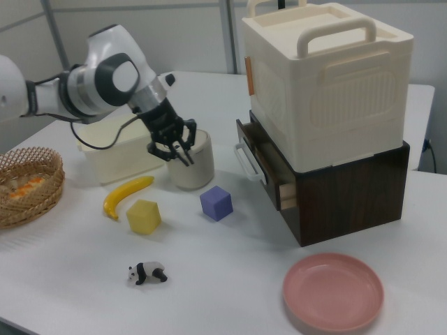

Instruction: Open the drawer

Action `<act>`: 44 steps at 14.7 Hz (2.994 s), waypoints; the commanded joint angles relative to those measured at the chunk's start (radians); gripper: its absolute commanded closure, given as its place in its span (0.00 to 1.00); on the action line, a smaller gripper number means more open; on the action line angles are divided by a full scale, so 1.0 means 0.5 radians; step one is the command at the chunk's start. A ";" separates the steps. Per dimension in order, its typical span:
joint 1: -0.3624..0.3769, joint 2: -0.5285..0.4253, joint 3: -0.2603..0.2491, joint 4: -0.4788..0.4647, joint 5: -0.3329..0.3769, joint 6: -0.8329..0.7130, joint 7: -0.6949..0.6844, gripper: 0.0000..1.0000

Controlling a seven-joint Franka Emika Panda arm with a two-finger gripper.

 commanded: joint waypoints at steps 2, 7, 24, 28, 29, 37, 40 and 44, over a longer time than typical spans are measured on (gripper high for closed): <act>0.011 -0.141 0.085 -0.071 0.218 -0.220 0.056 0.86; -0.163 -0.034 0.082 0.033 0.191 0.037 0.059 0.77; -0.357 0.445 -0.010 0.337 -0.061 0.560 0.102 0.70; -0.351 0.430 -0.010 0.340 -0.042 0.554 0.127 0.70; -0.351 0.427 -0.007 0.340 -0.042 0.554 0.130 0.70; -0.363 0.381 -0.007 0.380 0.010 0.523 0.127 0.71; -0.351 0.353 -0.001 0.374 0.032 0.431 0.124 0.71; -0.339 0.353 0.017 0.364 0.041 0.302 0.124 0.71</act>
